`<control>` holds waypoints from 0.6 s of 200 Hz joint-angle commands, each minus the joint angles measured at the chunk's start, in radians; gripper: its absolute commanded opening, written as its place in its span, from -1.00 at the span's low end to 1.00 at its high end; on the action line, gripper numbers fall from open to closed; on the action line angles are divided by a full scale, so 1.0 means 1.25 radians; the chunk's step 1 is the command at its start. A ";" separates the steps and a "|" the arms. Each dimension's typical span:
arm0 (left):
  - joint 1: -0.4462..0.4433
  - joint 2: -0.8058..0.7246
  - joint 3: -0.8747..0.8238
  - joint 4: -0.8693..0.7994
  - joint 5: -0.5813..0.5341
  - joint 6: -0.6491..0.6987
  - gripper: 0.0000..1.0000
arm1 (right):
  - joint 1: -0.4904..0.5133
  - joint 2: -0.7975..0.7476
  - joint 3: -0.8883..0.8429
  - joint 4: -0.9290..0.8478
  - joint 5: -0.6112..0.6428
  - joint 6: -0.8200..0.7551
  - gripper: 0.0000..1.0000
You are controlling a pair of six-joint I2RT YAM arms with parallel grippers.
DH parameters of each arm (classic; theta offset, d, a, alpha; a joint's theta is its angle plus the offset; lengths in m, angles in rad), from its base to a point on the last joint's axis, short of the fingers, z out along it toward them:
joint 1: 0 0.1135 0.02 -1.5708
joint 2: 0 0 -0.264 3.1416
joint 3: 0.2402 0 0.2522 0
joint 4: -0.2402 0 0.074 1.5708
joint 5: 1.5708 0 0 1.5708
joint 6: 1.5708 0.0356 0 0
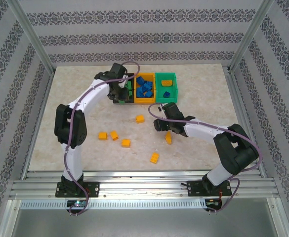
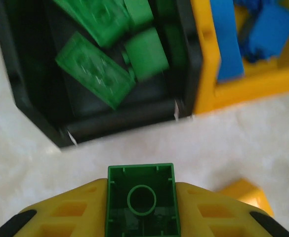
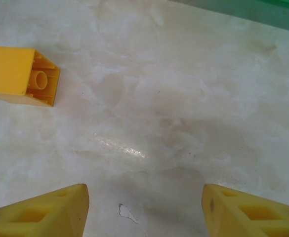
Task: Sort the legos into containers by color
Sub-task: Place the lego in the container.
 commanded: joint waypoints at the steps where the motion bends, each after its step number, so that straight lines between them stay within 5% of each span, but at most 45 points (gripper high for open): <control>1: 0.025 0.077 0.122 -0.017 -0.009 0.042 -0.30 | 0.011 -0.016 0.003 -0.006 0.025 -0.014 0.25; 34: 0.043 0.216 0.356 -0.080 -0.094 0.091 -0.28 | 0.012 -0.023 0.004 -0.016 0.029 -0.018 0.25; 68: 0.051 0.330 0.574 -0.184 -0.156 0.103 0.15 | 0.011 -0.035 -0.001 -0.017 0.036 -0.020 0.25; 96: 0.051 0.286 0.509 -0.161 -0.101 0.081 0.30 | 0.012 -0.037 -0.003 -0.012 0.029 -0.018 0.25; 120: 0.051 0.174 0.310 -0.046 -0.032 0.048 0.32 | 0.012 -0.024 0.003 -0.012 0.024 -0.016 0.25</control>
